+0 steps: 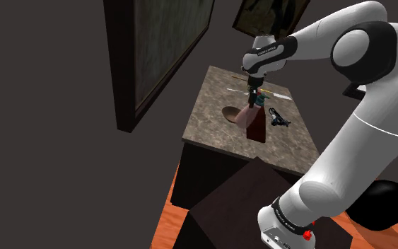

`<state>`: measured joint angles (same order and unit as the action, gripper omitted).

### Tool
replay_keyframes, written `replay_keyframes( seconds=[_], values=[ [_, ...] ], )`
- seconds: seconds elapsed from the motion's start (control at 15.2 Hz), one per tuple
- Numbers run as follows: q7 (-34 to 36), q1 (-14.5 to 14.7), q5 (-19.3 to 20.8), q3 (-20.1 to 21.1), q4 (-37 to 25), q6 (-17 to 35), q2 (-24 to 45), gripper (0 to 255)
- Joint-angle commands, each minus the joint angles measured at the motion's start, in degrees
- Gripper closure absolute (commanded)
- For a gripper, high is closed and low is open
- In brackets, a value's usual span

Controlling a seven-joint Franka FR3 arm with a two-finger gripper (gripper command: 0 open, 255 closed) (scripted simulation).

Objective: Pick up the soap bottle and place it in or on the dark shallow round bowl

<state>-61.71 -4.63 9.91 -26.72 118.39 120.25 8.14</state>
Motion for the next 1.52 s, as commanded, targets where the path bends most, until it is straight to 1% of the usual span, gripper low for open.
replay_keyframes(
  seconds=[0.0, 0.13, 0.46, 0.73, 0.86, 0.99, 1.06, 1.45],
  values=[
    [-0.1, 0.1, 0.2, 0.0, -0.7, -1.4, -0.8, 255],
    [-0.1, 0.2, 0.5, -0.1, -1.5, -2.8, -1.5, 255],
    [-4.8, -2.3, -4.9, 0.2, -17.4, -8.4, 9.3, 255],
    [-7.8, -5.7, -8.8, 0.9, -32.7, -14.5, 18.8, 255],
    [-9.0, -7.9, -10.6, 1.5, -42.0, -18.4, 24.2, 255],
    [-10.0, -10.6, -12.4, 2.2, -53.3, -23.3, 30.5, 255],
    [-10.1, -11.4, -12.8, 2.4, -56.3, -24.7, 32.1, 255],
    [-9.7, -10.9, -12.8, 2.6, -51.9, -20.2, 32.3, 255]
  ],
)
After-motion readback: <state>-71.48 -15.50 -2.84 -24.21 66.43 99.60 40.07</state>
